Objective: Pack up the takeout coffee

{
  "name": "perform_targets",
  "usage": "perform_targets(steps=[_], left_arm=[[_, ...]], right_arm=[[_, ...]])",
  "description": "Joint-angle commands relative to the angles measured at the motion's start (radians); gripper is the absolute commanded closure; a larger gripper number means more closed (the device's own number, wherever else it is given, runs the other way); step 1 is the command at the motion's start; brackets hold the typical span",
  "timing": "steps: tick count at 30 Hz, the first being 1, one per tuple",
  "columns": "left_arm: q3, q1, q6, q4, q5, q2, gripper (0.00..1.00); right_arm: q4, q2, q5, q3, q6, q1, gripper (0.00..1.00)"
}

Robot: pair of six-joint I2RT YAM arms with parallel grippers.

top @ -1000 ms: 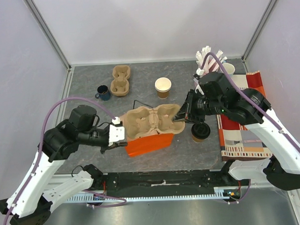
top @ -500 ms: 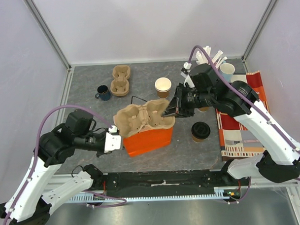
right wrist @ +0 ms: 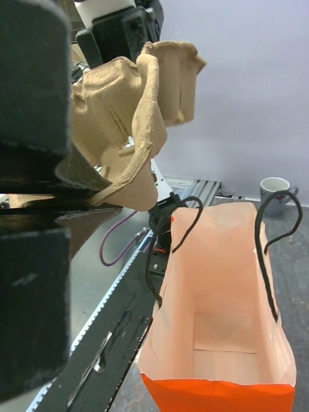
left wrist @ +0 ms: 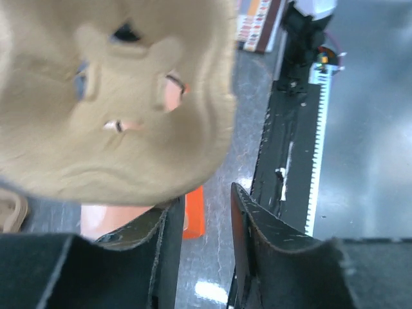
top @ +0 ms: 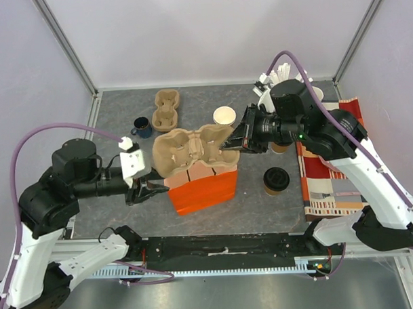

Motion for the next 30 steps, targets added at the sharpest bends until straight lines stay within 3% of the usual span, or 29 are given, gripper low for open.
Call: perform_targets(steps=[1,3,5,9,12,19,22,25,30], left_arm=[[0.019,0.007,-0.176,0.033,-0.220,0.082,0.57],[0.042,0.027,-0.182,0.022,-0.254,0.145,0.54],[0.071,0.062,-0.200,0.048,-0.196,0.170,0.52],[0.096,0.286,-0.216,0.067,-0.013,0.210,0.51],[0.109,0.406,-0.136,0.017,0.062,0.274,0.51],[0.131,0.411,0.203,-0.152,0.177,0.349,0.52],[0.113,0.409,0.257,-0.182,0.156,0.388,0.51],[0.059,0.409,0.242,-0.096,0.067,0.385,0.50],[0.074,0.383,0.254,-0.120,0.082,0.421,0.50]], right_arm=[[0.011,-0.002,0.049,0.051,0.034,-0.018,1.00],[-0.006,0.001,0.072,0.066,0.036,-0.032,1.00],[-0.017,0.001,0.075,0.076,0.036,-0.056,1.00],[-0.031,0.002,0.074,0.086,0.029,-0.110,1.00],[-0.069,0.007,0.089,0.086,0.008,-0.135,1.00],[-0.098,-0.007,0.076,0.048,-0.044,-0.175,1.00],[-0.101,-0.025,0.074,0.025,-0.049,-0.182,1.00],[-0.101,-0.039,0.074,0.004,-0.049,-0.185,1.00],[-0.100,-0.050,0.066,-0.004,-0.049,-0.187,1.00]])
